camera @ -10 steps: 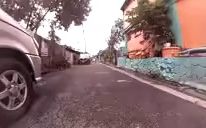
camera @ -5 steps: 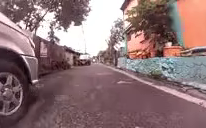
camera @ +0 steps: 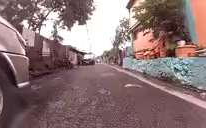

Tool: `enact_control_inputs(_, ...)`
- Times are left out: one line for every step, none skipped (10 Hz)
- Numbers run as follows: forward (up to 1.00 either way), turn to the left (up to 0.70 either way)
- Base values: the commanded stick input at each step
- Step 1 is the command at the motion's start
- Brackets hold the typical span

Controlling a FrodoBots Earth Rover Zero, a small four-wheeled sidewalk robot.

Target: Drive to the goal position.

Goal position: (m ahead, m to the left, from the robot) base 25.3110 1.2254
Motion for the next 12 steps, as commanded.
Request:
enact_control_inputs(0.7, 0.0)
enact_control_inputs(0.7, 0.0)
enact_control_inputs(0.7, 0.0)
enact_control_inputs(0.7, 0.0)
enact_control_inputs(0.7, 0.01)
enact_control_inputs(0.7, 0.03)
enact_control_inputs(0.7, 0.16)
enact_control_inputs(0.7, 0.34)
enact_control_inputs(0.7, 0.35)
enact_control_inputs(0.7, 0.24)
enact_control_inputs(0.7, 0.05)
enact_control_inputs(0.7, 0.0)
